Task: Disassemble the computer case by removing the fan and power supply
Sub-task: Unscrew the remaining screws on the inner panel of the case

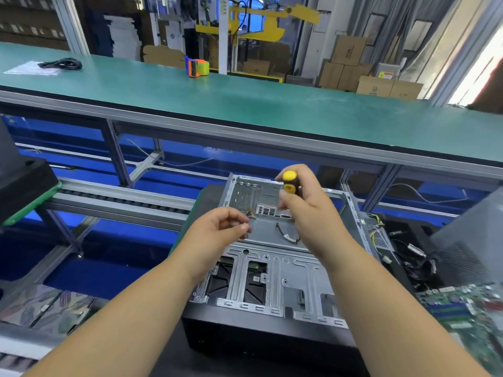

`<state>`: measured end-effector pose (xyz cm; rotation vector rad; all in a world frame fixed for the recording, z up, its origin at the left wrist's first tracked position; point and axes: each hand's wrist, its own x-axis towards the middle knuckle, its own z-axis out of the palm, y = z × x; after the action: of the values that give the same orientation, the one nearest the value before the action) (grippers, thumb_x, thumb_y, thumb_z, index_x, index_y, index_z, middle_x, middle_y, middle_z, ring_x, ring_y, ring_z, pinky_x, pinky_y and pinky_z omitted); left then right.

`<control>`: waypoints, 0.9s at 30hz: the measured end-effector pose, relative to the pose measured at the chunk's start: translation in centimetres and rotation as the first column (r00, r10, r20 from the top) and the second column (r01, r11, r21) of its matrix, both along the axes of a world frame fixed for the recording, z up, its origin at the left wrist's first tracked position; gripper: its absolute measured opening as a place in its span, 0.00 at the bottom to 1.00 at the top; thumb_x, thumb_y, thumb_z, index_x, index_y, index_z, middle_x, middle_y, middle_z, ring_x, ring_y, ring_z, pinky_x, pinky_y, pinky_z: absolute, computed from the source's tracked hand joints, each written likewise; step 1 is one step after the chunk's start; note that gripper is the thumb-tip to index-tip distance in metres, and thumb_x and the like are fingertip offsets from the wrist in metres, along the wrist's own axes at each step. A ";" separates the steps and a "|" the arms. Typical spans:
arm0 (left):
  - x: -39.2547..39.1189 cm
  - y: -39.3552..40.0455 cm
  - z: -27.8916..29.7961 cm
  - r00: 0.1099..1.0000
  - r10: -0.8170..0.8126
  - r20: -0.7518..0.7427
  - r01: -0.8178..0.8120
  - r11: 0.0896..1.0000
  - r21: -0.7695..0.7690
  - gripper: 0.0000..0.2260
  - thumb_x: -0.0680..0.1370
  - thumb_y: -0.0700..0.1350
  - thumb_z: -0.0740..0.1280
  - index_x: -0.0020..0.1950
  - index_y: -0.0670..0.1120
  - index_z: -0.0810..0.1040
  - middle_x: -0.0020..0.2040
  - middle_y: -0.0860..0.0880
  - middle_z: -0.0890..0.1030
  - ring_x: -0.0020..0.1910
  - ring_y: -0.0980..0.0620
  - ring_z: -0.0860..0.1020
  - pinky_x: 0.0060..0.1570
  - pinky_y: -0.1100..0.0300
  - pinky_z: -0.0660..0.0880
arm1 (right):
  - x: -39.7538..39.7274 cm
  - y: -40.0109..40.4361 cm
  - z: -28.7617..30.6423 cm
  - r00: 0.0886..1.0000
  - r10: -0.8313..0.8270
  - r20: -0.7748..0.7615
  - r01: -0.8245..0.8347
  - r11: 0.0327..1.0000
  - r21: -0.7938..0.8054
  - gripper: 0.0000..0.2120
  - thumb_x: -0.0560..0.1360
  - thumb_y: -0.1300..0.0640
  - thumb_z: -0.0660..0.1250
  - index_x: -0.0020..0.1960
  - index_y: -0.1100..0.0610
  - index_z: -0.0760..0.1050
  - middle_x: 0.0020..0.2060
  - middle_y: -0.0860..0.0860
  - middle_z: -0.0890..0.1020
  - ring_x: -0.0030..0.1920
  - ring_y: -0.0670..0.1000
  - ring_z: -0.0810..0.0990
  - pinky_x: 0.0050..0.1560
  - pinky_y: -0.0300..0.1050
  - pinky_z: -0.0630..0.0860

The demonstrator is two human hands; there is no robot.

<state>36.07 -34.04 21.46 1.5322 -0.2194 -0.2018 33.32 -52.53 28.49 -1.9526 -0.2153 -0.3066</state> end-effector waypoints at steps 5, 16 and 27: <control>-0.5 -1.4 1.2 0.962 -0.141 -0.235 0.033 0.911 -0.412 0.06 0.76 0.41 0.68 0.45 0.46 0.85 0.40 0.49 0.84 0.38 0.57 0.80 0.39 0.66 0.78 | -1.4 0.4 0.5 0.998 0.030 -0.051 -0.045 0.939 -0.340 0.10 0.74 0.59 0.70 0.53 0.48 0.77 0.51 0.46 0.76 0.51 0.40 0.75 0.51 0.33 0.71; -4.5 -7.7 2.1 0.874 -0.350 -0.336 0.186 0.882 -0.434 0.09 0.68 0.50 0.73 0.43 0.46 0.83 0.35 0.52 0.79 0.33 0.59 0.76 0.37 0.66 0.76 | -6.5 -4.4 0.4 0.992 -0.129 0.012 0.124 0.915 -0.383 0.04 0.71 0.58 0.76 0.43 0.52 0.82 0.38 0.46 0.82 0.42 0.47 0.79 0.45 0.48 0.78; -10.1 -20.1 1.9 0.988 -0.120 -0.099 0.129 0.988 0.086 0.09 0.82 0.45 0.63 0.49 0.50 0.84 0.42 0.54 0.84 0.41 0.57 0.78 0.48 0.61 0.74 | -11.1 -21.9 -5.3 0.838 -0.493 -0.233 0.463 0.869 -0.175 0.08 0.76 0.52 0.71 0.39 0.51 0.76 0.34 0.48 0.79 0.33 0.47 0.74 0.31 0.39 0.69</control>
<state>25.96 -54.16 23.37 1.5976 -0.2343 -0.3866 22.22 -74.46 23.14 -2.1176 0.4583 -0.3510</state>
